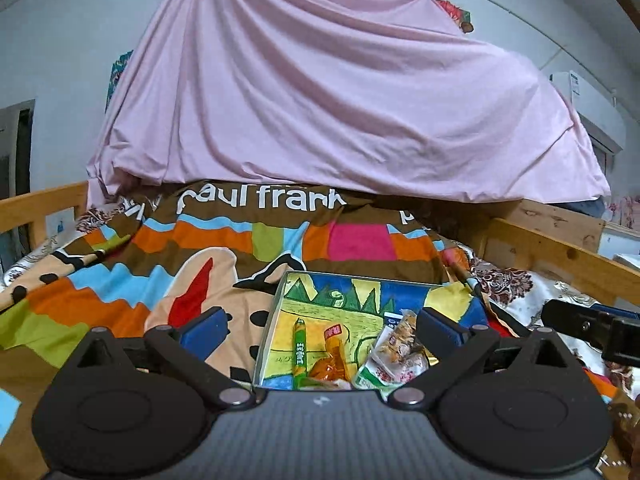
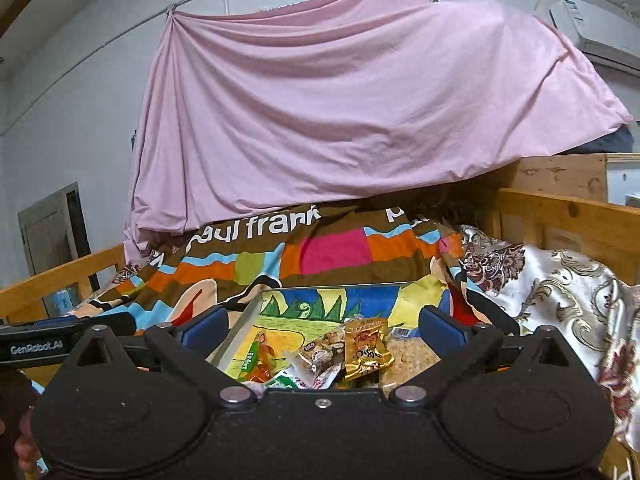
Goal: Organize snacks
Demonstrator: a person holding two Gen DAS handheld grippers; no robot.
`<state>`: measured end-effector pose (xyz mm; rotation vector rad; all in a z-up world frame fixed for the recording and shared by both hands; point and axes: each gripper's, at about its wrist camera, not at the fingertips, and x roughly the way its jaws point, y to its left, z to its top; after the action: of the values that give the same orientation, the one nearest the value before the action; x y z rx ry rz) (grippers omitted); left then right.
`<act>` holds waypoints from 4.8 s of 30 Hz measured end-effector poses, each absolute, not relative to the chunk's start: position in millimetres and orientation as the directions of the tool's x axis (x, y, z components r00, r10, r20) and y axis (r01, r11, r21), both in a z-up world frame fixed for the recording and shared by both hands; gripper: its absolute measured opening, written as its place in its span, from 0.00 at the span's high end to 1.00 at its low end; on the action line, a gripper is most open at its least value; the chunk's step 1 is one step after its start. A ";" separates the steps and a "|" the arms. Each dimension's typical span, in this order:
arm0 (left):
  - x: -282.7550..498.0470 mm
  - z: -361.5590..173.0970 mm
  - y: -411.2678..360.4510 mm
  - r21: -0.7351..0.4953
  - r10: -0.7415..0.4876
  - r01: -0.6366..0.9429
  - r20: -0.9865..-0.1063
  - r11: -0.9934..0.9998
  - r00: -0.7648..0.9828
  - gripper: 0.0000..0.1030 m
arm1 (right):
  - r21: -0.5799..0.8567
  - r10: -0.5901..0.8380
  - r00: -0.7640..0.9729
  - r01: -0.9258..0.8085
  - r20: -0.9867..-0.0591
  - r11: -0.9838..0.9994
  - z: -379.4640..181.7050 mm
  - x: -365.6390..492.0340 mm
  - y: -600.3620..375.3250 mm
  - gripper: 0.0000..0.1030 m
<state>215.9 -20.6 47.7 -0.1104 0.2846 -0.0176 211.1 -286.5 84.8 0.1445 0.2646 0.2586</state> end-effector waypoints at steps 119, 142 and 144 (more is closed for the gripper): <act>99.3 -26.1 15.6 -0.110 -0.039 -0.006 -0.403 0.994 0.914 0.00 | 0.060 0.167 0.925 -0.155 -0.341 0.986 14.5 96.8 -241.0 0.01; 98.7 -26.2 15.1 -0.108 -0.038 -0.006 -0.401 0.994 0.915 0.00 | 0.059 0.170 0.918 -0.159 -0.359 0.985 14.2 97.7 -238.0 0.01; 98.8 -26.3 15.2 -0.108 -0.038 -0.006 -0.402 0.994 0.915 0.00 | 0.059 0.170 0.917 -0.160 -0.360 0.985 14.1 97.1 -237.5 0.01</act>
<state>98.8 15.2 -26.3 -0.1081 0.4150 -0.0167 97.1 -237.5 14.1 0.0288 0.3725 0.1696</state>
